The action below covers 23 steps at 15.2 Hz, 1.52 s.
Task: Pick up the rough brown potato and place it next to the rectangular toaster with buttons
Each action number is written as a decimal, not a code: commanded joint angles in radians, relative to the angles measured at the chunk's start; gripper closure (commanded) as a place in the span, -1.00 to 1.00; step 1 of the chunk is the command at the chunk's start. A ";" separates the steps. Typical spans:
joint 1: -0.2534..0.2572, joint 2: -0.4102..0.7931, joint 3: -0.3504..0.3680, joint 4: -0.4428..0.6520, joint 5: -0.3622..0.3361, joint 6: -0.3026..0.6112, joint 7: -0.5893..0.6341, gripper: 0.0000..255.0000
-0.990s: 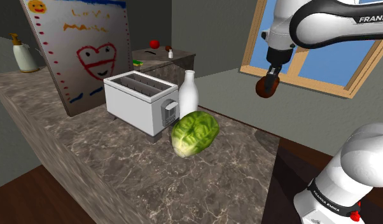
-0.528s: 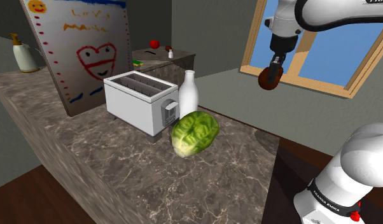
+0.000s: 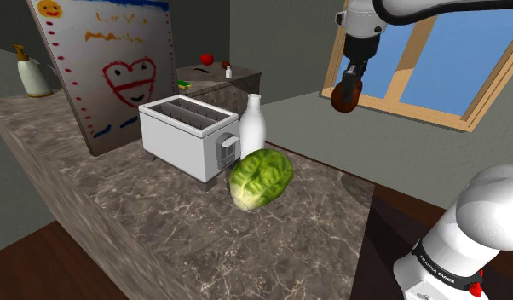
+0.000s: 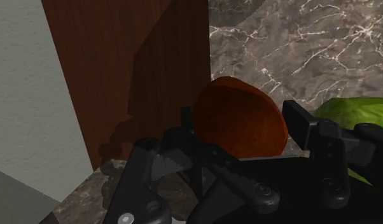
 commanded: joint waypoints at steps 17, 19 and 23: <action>0.015 0.526 0.193 0.449 -0.082 -0.010 0.255 1.00; 0.015 0.523 0.192 0.420 -0.081 0.016 0.261 1.00; 0.014 0.521 0.191 0.365 -0.082 0.068 0.275 1.00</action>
